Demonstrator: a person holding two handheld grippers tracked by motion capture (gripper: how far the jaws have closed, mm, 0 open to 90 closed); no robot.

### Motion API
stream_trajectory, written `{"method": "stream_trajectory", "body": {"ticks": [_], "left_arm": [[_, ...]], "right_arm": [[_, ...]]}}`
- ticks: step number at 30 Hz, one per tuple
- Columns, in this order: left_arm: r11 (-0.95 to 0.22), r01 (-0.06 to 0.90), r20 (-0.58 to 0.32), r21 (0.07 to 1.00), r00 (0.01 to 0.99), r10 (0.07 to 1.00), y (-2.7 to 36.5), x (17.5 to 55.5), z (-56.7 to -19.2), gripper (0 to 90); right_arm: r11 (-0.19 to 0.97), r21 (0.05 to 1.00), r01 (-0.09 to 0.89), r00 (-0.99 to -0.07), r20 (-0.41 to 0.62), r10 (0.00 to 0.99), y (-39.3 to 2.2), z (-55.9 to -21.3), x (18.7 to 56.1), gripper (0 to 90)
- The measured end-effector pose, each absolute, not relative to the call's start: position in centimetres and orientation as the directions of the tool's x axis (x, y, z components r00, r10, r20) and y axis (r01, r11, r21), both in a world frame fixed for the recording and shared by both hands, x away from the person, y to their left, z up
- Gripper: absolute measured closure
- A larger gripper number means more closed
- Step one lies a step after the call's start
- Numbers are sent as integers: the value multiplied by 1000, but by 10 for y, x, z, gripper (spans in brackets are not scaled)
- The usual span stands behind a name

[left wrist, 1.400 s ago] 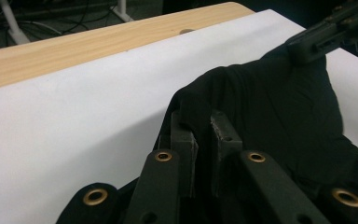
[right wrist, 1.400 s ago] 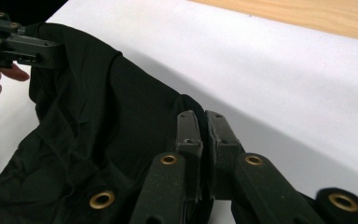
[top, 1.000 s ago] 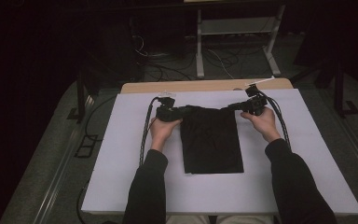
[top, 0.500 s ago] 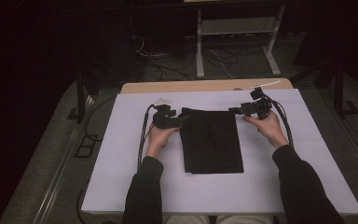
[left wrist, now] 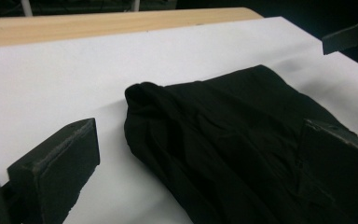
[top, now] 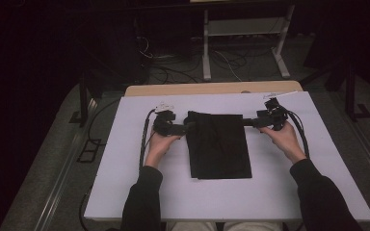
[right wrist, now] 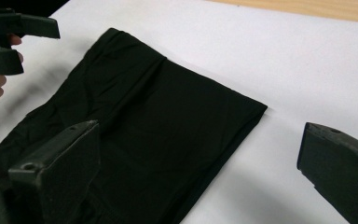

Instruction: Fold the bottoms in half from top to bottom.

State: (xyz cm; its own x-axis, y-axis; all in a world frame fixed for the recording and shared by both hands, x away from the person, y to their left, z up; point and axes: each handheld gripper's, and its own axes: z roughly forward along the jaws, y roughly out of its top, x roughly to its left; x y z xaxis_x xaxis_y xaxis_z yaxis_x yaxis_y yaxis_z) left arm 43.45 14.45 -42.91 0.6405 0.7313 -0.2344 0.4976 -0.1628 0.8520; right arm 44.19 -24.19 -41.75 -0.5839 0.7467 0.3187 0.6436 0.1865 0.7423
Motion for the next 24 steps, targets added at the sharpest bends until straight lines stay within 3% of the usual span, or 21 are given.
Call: {"method": "stream_trajectory", "body": {"ticks": [24], "left_arm": [[-215,424,-155,880,683,714,170,388,-403,0]], "right_arm": [[232,759,608,-634,288,717,-251,-404,394,0]]}}
